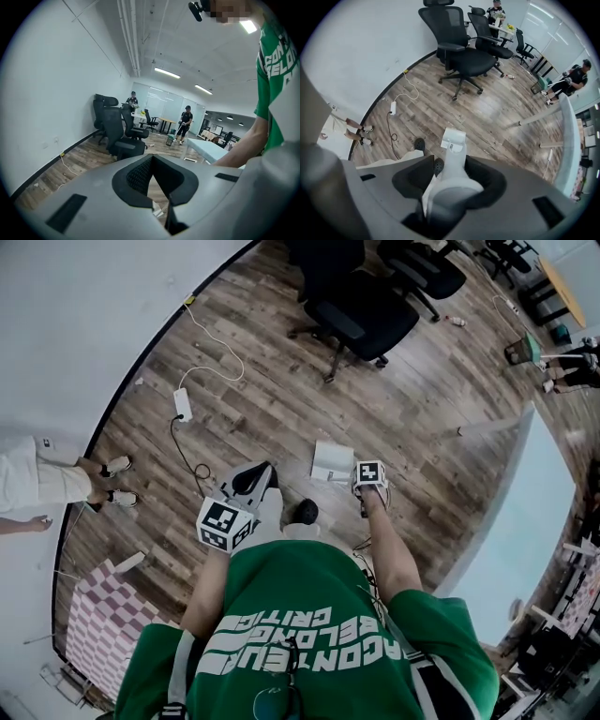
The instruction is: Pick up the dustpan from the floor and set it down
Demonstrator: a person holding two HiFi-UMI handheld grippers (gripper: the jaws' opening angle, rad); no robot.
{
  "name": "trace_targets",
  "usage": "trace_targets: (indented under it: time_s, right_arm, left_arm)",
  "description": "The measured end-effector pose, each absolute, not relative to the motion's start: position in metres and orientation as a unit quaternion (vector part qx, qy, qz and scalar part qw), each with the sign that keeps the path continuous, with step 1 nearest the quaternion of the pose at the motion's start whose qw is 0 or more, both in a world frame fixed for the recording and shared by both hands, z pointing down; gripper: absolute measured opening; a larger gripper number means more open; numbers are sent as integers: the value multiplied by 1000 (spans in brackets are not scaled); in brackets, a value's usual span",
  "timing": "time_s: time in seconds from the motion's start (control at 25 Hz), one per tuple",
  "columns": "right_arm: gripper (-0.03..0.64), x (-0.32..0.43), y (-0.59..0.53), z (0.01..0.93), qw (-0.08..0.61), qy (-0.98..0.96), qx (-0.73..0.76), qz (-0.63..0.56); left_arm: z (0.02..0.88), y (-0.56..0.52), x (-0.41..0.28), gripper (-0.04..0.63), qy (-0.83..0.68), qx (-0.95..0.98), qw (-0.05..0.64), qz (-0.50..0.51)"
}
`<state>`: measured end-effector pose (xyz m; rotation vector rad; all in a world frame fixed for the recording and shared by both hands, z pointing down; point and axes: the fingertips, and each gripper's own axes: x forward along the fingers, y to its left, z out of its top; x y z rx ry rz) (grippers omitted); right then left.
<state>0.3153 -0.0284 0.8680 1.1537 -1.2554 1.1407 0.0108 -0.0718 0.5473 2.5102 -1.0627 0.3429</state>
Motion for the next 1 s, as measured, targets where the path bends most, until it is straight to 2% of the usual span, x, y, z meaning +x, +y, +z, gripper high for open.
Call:
trace_targets:
  time_s: [0.28, 0.48, 1.0]
  right_arm:
    - [172, 313, -24, 878, 521, -512, 485, 480]
    - [121, 325, -11, 872, 538, -495, 504, 461]
    - [120, 320, 6, 835, 553, -581, 471, 368]
  left_arm:
    - [544, -72, 5, -6, -388, 894, 191, 118]
    - [539, -71, 1, -8, -394, 893, 185, 116]
    - [540, -64, -11, -6, -415, 884, 185, 112]
